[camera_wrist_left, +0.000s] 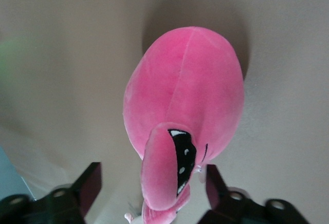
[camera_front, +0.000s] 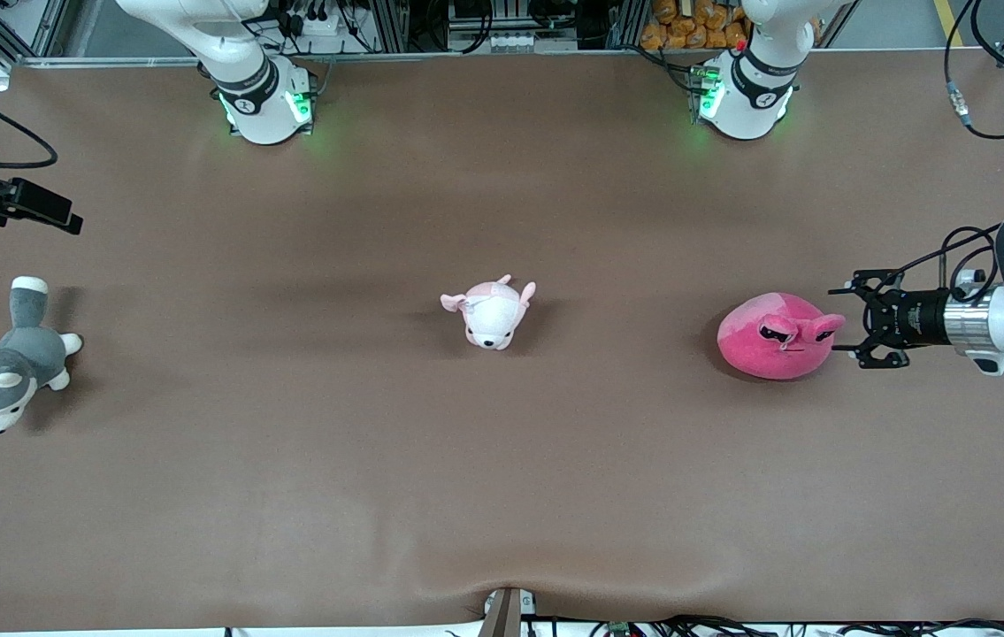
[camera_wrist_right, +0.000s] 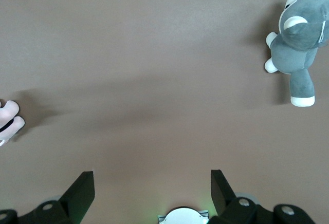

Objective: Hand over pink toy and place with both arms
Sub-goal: 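Open the left gripper and close it on the pink plush's neck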

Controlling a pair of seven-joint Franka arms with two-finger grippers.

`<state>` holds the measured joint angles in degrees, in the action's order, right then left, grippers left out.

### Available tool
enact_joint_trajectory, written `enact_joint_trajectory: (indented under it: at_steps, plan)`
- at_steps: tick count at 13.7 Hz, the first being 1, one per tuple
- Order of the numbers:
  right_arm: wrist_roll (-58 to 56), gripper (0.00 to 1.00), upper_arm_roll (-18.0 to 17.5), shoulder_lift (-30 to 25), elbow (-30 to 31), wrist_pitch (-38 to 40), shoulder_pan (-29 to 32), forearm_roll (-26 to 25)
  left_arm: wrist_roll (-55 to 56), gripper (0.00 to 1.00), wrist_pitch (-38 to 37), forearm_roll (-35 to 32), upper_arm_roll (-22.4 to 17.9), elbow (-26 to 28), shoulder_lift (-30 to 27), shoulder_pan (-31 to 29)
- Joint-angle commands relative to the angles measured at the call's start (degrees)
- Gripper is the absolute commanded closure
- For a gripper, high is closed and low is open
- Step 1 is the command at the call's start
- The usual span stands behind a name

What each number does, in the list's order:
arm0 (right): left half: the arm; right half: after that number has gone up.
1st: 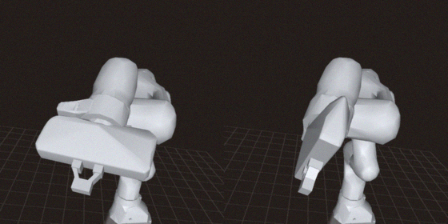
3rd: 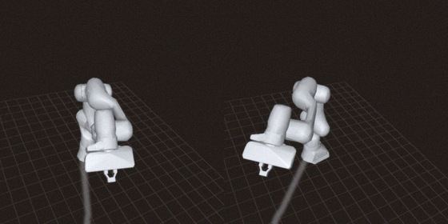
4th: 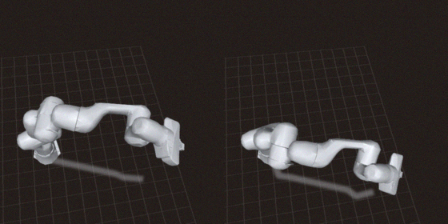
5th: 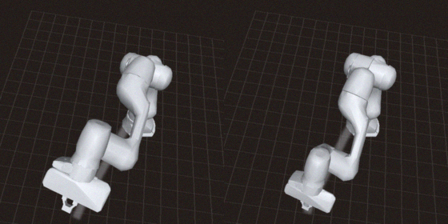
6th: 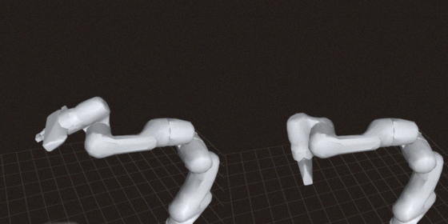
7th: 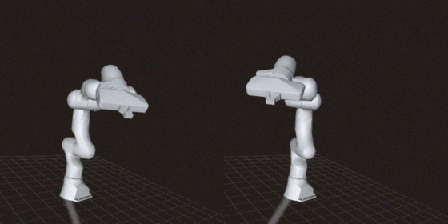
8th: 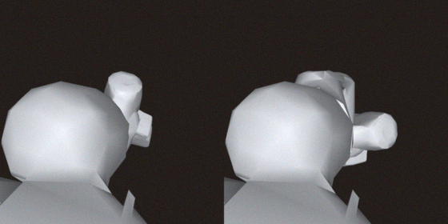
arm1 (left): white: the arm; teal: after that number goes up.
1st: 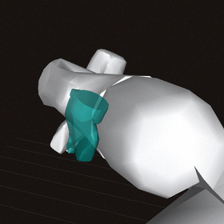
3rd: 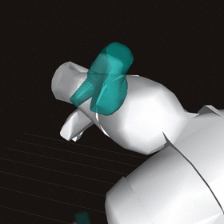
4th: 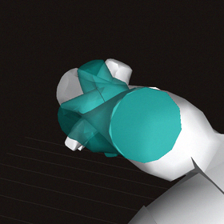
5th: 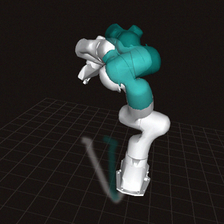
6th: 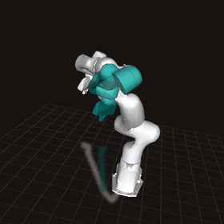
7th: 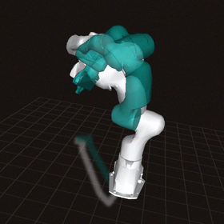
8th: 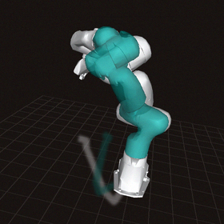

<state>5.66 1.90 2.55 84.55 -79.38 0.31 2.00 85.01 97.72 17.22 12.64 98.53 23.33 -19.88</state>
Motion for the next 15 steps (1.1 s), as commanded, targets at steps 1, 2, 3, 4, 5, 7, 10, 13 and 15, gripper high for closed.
enact_joint_trajectory:
  at_steps: [1, 2, 3, 4, 5, 7, 10, 13, 15]
  plan:
    - [-0.1, 0.0, 0.0, 0.5, -1.0, 0.8, -0.1, 0.2, -0.1, 0.39, 0.8, 0.1, 0.3, 0.2, 0.8, -0.2]
    - [-0.1, 0.0, 0.0, 0.6, -1.0, 0.8, -0.1, 0.2, -0.1, 0.48, 0.7, 0.1, 0.2, 0.3, 0.9, -0.2]
    - [-0.1, 0.0, 0.0, 0.6, -1.0, 0.8, -0.1, 0.2, -0.1, 0.56, 0.8, 0.1, 0.3, 0.3, 1.0, -0.3]
    - [-0.1, 0.0, 0.0, 0.6, -1.0, 0.8, -0.2, 0.2, 0.0, 0.69, 0.7, 0.1, 0.3, 0.1, 0.9, -0.3]
    - [-0.1, 0.0, 0.0, 0.6, -1.0, 0.8, -0.1, 0.2, -0.2, 0.85, 0.7, 0.1, 0.3, -0.1, 0.9, 0.0]
    - [-0.1, 0.0, -0.1, 0.6, -1.0, 0.8, -0.2, 0.2, -0.3, 1.0, 0.3, 0.0, 1.2, -0.4, 0.6, 0.3]
    - [0.1, 0.0, -0.1, 0.7, -1.0, 0.8, -0.2, 0.4, 0.7, 1.0, -3.6, 0.5, 4.9, -4.1, 0.3, 0.5]
    - [0.3, 0.0, -0.2, 2.0, -1.0, 0.8, -1.1, 1.1, 5.1, 1.0, -9.8, 1.1, 11.2, -11.0, -1.7, 0.0]
    - [0.6, 0.0, -0.1, 4.0, -1.0, 0.8, -5.0, 1.1, 6.0, 1.0, -11.5, 1.9, 14.2, -15.3, -3.2, 0.0]
